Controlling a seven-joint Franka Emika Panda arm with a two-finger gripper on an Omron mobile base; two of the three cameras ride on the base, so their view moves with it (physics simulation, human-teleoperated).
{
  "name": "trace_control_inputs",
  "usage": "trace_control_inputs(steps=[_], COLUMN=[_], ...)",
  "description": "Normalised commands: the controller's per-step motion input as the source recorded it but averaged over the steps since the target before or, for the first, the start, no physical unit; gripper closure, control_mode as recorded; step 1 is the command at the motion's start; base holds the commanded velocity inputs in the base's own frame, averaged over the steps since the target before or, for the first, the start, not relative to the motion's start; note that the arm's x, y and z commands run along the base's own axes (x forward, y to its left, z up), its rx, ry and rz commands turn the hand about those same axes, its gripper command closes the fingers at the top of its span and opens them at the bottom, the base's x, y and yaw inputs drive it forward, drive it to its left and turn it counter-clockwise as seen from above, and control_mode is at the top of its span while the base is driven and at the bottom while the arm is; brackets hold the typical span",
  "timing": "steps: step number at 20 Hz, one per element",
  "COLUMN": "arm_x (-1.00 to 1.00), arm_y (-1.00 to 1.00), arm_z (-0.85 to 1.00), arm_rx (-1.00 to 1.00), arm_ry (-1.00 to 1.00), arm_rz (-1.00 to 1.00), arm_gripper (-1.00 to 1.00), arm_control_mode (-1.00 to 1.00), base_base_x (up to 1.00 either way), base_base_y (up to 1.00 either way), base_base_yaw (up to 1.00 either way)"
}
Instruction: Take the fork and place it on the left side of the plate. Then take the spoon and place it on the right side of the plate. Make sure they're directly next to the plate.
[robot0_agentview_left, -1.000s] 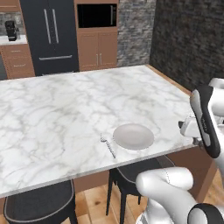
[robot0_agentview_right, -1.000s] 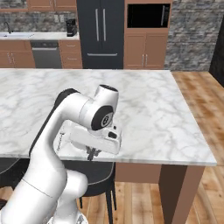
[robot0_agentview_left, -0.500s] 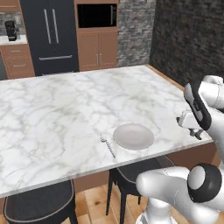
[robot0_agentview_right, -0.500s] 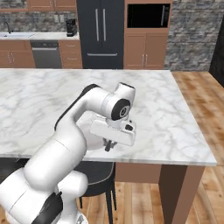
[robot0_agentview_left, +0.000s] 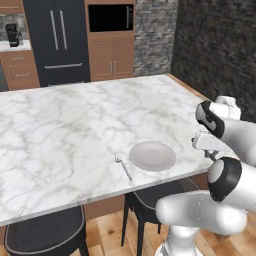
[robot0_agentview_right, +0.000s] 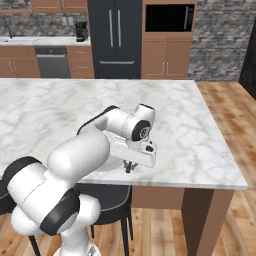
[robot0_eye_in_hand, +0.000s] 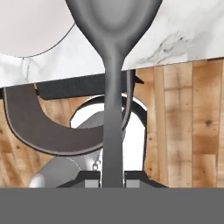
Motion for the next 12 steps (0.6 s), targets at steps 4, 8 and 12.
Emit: trace_control_inputs(steps=[4, 8, 12], arm_x=[0.24, 0.27, 0.10], arm_y=[0.00, 0.00, 0.01], arm_z=[-0.38, -0.24, -0.06], arm_rx=[-0.08, -0.11, -0.08], arm_ry=[-0.02, -0.04, -0.06], arm_rz=[0.01, 0.00, 0.00], arm_gripper=[1.00, 1.00, 1.00], arm_control_mode=[-1.00, -1.00, -1.00], base_base_x=[0.00, 0.00, 0.00], base_base_y=[0.00, 0.00, 0.00], base_base_yaw=[0.00, 0.00, 0.00])
